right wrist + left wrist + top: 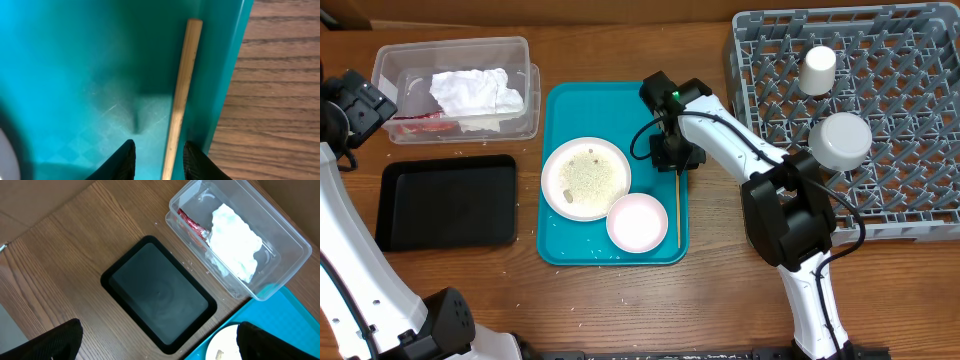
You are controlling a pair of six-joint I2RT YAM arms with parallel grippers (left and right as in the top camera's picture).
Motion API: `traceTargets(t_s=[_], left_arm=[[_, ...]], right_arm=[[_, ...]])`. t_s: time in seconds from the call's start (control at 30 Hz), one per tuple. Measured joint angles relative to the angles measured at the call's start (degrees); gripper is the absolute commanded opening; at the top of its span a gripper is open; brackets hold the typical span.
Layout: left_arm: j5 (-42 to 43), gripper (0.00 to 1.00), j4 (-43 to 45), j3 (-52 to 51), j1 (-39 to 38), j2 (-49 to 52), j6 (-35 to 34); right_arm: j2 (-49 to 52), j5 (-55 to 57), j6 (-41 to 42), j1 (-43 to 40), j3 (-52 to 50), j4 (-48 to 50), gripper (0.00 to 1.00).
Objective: Sort waste into correct bins and load items into the dishwasher
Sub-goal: 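Return the right gripper to the tray and grasp the second chopstick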
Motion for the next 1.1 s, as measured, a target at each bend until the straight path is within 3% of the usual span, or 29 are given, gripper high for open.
traceTargets(t_s=[0.37, 0.53, 0.67, 0.77, 0.93, 1.1], left_arm=[[0.0, 1.0, 0.0, 0.0, 0.0, 0.0, -0.02], [0.0, 1.0, 0.0, 0.0, 0.0, 0.0, 0.0], [0.0, 1.0, 0.0, 0.0, -0.02, 0.0, 0.0], [0.0, 1.0, 0.0, 0.0, 0.0, 0.0, -0.02], [0.0, 1.0, 0.0, 0.0, 0.0, 0.0, 0.0], [0.0, 1.0, 0.0, 0.0, 0.0, 0.0, 0.0]], right_arm=[[0.0, -0.46, 0.81, 0.33, -1.97, 3.15, 0.32], [-1.25, 0.15, 1.22, 0.92, -4.79, 5.49, 0.2], [-1.73, 0.17, 1.53, 1.11, -5.55, 5.27, 0.04], [-1.7, 0.02, 1.88, 1.11, -4.74, 2.86, 0.04], [-0.57, -0.04, 1.53, 0.39, 2.93, -4.79, 0.04], [-0.2, 0.42, -0.57, -3.21, 21.31, -13.38, 0.04]])
